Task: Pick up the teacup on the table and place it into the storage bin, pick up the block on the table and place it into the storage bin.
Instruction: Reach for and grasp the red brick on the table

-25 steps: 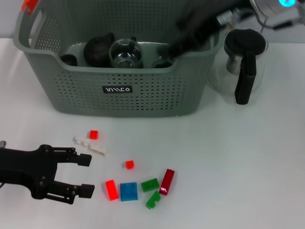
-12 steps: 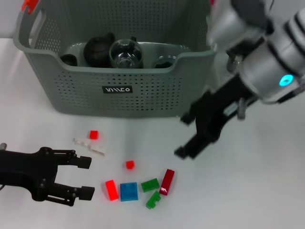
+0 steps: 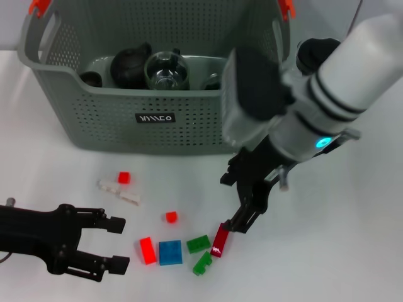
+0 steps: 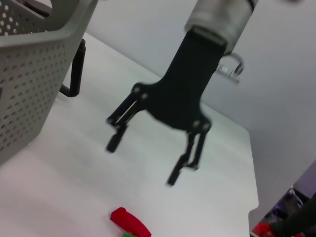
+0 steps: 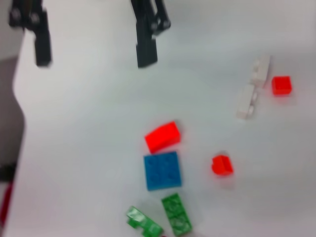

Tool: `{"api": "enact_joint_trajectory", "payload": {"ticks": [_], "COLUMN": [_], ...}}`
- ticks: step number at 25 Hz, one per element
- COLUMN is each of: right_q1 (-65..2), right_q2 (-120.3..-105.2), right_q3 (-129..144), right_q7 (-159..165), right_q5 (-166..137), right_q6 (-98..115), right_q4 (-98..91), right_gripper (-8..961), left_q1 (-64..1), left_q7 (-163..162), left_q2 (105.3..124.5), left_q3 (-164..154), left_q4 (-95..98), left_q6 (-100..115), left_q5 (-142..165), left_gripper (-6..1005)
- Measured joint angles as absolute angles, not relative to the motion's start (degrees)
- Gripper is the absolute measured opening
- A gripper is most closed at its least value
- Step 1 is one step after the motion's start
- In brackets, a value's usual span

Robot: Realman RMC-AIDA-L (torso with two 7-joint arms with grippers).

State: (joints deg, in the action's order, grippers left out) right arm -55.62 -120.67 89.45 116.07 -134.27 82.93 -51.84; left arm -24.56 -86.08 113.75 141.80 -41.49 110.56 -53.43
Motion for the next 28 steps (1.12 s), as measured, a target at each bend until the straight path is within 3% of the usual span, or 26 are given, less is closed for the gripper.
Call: {"api": "enact_joint_trajectory", "payload": {"ticks": [8, 28], "right_q1": [-56.3, -57.0], "right_q2": [-120.91, -121.22], "right_q3": [103.8, 110.5], "right_q7": [114.5, 107.4], "right_q5": [-132.6, -131.7], "right_q6": [74.6, 72.6], "right_q4": [-50.5, -50.1], "right_gripper": [934, 888], "left_q1": [-24.5, -24.6], "left_q7": [-86.0, -86.5], "left_q2": [113.83, 114.39], "left_q3": [143.5, 144.9], "left_q4": [-39.8, -38.1], "left_q6": [109.8, 109.7], "left_q5": [-53.8, -54.0], "left_gripper": [877, 877]}}
